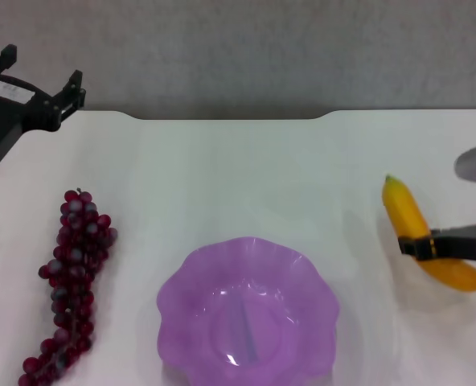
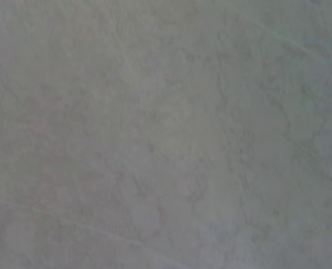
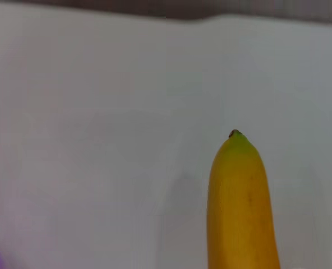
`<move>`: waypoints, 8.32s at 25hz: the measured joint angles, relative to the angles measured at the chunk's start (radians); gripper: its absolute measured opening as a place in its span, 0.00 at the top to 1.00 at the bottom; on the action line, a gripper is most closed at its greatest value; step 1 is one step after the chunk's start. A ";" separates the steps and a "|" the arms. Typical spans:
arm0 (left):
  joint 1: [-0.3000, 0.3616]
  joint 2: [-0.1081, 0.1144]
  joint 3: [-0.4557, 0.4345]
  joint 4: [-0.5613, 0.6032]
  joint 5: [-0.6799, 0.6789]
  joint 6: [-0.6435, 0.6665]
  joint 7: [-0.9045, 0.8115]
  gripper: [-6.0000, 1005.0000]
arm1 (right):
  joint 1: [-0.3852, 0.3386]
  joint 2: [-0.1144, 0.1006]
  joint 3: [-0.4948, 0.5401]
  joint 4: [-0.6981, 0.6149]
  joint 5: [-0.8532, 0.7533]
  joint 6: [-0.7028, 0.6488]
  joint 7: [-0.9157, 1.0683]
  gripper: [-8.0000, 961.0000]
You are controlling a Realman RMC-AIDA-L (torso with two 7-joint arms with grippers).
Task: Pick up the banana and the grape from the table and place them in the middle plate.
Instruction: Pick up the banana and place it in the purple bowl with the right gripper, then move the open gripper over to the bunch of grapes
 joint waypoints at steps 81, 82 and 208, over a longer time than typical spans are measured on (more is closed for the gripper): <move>-0.035 0.000 0.001 -0.025 -0.002 -0.009 0.023 0.11 | 0.324 0.002 -0.439 0.092 0.351 0.016 -0.169 0.48; -0.035 0.000 0.001 -0.025 -0.002 -0.009 0.023 0.11 | 0.324 0.002 -0.439 0.094 0.354 0.015 -0.169 0.48; -0.533 -0.003 -0.236 0.503 -0.007 -0.755 -0.228 0.11 | -0.140 0.003 0.183 -0.086 0.362 -0.301 -0.312 0.37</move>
